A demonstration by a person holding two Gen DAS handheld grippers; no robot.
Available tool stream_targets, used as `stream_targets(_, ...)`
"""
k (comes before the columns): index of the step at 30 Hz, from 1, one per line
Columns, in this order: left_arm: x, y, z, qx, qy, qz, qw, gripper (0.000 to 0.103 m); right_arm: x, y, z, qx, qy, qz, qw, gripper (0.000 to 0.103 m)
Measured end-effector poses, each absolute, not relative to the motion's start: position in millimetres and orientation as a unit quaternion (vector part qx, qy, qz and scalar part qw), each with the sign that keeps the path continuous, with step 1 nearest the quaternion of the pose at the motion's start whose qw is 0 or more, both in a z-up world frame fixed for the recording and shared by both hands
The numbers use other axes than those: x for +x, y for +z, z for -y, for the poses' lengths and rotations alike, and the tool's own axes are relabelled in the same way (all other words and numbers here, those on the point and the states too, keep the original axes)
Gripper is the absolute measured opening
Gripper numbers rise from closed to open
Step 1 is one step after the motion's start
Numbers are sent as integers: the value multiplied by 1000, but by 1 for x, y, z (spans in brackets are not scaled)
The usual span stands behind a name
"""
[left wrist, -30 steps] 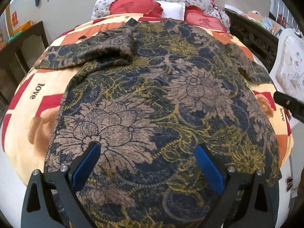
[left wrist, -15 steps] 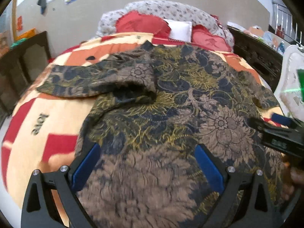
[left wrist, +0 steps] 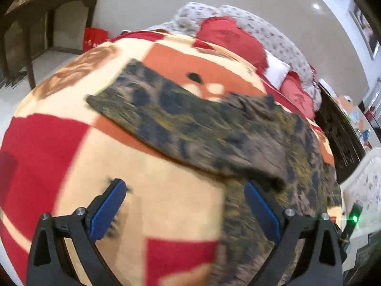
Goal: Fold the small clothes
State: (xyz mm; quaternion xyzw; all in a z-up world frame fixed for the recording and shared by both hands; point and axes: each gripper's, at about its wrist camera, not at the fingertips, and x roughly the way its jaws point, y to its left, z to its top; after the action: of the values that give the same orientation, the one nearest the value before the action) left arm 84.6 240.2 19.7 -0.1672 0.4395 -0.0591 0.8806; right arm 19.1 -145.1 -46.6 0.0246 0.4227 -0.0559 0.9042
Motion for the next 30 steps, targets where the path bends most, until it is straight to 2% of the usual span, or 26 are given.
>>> stream_targets(4,81,21,-224,-130,-29,-453,882,101,23,-48,146,24,-59,-426,903,101)
stream_targets(10,44,36,-128,-74,-35,-438,895,101,24,-48,146,25,-59,-427,902,102)
stream_targets(16,23,40,-68,-8,-38,-437,898,101,26,-49,145,18,-63,-428,902,102)
stream_targets(30,31,40,-75,0,-30,-443,896,101,27,-49,143,14,-66,-426,902,102)
